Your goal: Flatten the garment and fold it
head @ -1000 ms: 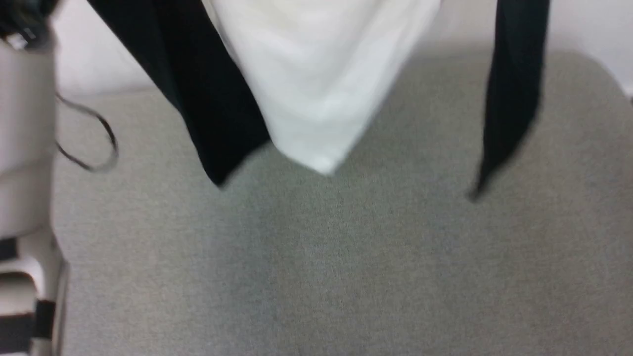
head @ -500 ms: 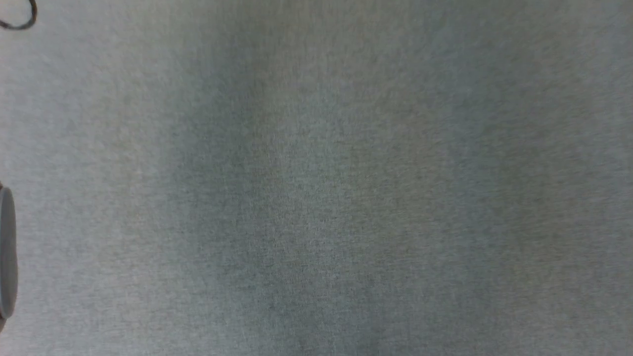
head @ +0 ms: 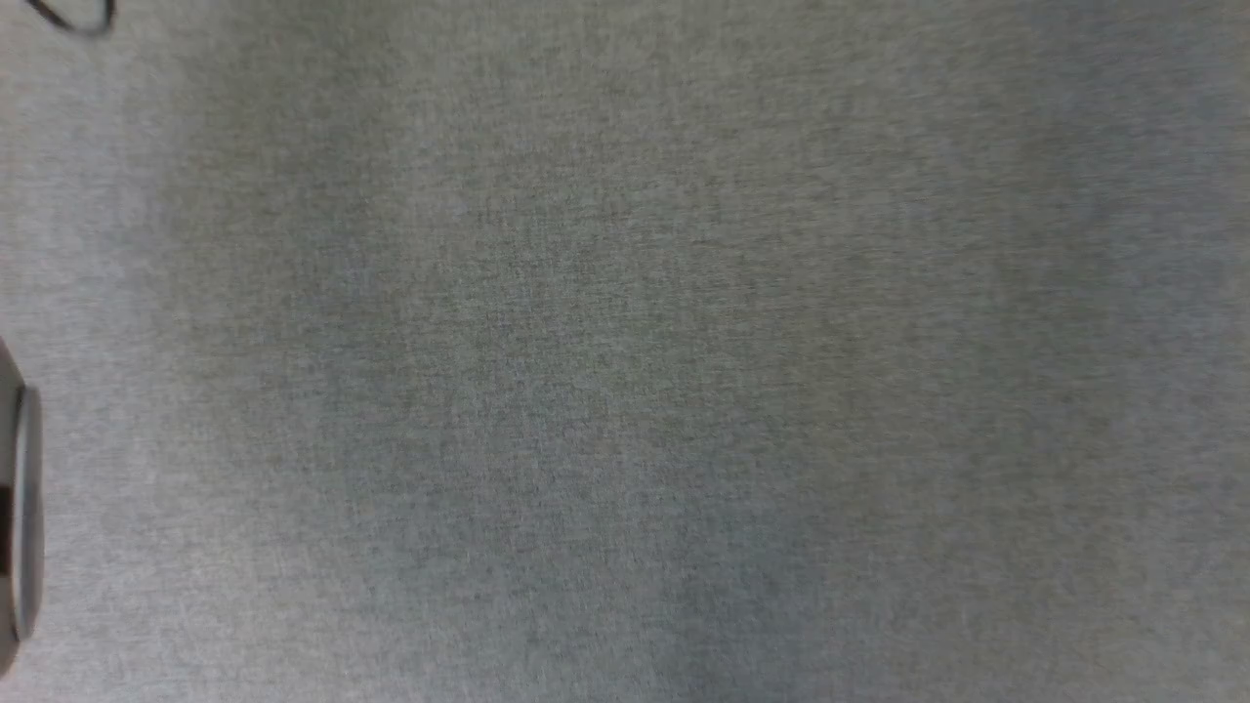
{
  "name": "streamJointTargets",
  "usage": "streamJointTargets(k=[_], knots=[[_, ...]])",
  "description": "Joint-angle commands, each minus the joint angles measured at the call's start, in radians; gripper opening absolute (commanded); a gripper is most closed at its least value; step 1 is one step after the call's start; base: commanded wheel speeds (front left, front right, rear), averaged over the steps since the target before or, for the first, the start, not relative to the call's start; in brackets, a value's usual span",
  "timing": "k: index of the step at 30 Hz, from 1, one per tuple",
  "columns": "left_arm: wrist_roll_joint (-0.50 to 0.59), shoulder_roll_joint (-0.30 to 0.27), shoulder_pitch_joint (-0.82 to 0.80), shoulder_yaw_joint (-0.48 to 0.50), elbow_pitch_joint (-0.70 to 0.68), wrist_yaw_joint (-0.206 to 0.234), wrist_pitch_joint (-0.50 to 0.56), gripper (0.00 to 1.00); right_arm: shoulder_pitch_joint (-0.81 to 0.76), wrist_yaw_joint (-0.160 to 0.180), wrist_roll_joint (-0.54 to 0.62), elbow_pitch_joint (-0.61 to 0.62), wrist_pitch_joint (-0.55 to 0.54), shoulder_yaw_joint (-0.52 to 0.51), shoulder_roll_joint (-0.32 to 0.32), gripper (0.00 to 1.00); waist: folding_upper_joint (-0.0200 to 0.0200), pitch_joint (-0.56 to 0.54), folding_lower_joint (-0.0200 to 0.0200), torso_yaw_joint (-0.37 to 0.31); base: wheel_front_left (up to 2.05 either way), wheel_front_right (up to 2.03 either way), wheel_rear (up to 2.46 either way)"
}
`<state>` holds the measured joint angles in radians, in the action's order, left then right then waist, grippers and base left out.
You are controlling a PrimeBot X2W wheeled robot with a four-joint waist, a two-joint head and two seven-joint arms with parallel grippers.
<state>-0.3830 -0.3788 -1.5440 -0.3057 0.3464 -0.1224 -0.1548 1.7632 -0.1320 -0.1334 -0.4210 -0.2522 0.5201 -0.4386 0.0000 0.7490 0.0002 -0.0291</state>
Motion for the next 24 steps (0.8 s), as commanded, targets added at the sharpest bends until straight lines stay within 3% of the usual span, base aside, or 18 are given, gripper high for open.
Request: streamJointTargets(k=[1,7,13,19,24], knots=[[-0.020,-0.011,0.037,-0.014,-0.014,-0.007,-0.014,0.00,-0.034,0.001,-0.008,0.027,0.012,0.003,-0.014,0.00,0.0000,0.061,-0.0002,0.024,0.00,0.00,0.00],[-0.120,-0.082,0.189,-0.091,-0.135,-0.008,-0.046,0.00,-0.215,0.001,-0.070,0.238,0.005,-0.028,-0.082,0.00,0.0000,0.022,-0.0002,0.053,0.00,0.00,0.00],[-0.169,-0.139,0.437,-0.105,-0.328,0.000,-0.071,0.00,-0.534,0.001,-0.110,0.533,-0.056,-0.143,-0.128,0.00,0.0000,-0.063,-0.0002,0.070,0.00,0.00,0.00],[-0.143,-0.183,0.744,-0.165,-0.520,0.057,-0.076,0.00,-0.936,0.001,-0.095,0.760,-0.113,-0.290,-0.067,0.00,0.0000,-0.162,-0.0002,0.073,0.00,0.00,0.00],[-0.105,-0.200,0.952,-0.226,-0.591,0.119,-0.079,0.00,-1.242,0.001,-0.084,0.848,-0.123,-0.350,-0.005,0.00,0.0000,-0.229,-0.0002,0.070,0.00,0.00,0.00]])
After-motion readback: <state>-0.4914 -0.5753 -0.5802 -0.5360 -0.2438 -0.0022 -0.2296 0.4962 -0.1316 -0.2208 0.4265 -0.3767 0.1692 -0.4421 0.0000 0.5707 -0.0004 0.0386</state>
